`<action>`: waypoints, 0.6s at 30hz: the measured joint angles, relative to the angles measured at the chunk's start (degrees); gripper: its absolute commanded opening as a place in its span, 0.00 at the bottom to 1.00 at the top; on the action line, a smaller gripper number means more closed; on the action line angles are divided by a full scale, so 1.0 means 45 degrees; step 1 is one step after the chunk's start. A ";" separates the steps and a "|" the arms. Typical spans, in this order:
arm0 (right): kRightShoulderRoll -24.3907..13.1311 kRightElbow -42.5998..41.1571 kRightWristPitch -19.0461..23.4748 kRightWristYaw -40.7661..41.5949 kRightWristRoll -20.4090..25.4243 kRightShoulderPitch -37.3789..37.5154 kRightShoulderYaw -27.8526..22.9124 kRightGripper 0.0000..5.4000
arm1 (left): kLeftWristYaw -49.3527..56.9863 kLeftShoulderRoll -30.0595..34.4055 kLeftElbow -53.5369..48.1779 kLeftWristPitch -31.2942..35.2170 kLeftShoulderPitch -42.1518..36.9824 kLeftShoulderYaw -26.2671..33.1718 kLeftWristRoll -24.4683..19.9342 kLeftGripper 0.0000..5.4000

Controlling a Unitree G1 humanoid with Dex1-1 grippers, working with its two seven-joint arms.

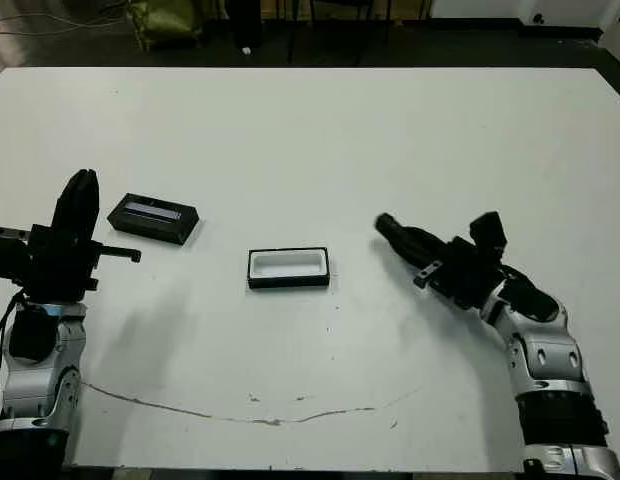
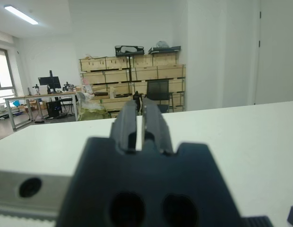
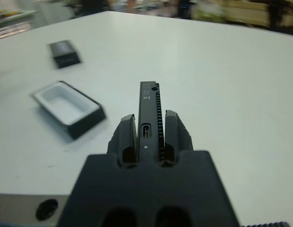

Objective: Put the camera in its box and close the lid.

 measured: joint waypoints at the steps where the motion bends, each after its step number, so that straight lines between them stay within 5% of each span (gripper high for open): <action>1: -0.0081 -0.0299 0.0192 0.0135 0.0000 -0.0029 0.0105 0.04 | 0.0000 -0.0002 0.0000 0.0000 0.0002 -0.0002 -0.0001 0.00; 10: -0.0981 -0.3509 0.0982 0.0497 -0.0816 -0.0151 0.1509 0.04 | 0.0008 -0.0034 0.0026 -0.0006 0.0010 -0.0042 -0.0002 0.00; 18: -0.1682 -0.4927 -0.0617 0.0474 -0.2593 -0.0164 0.2346 0.04 | 0.0015 -0.0038 -0.0014 -0.0004 0.0066 -0.0070 0.0011 0.00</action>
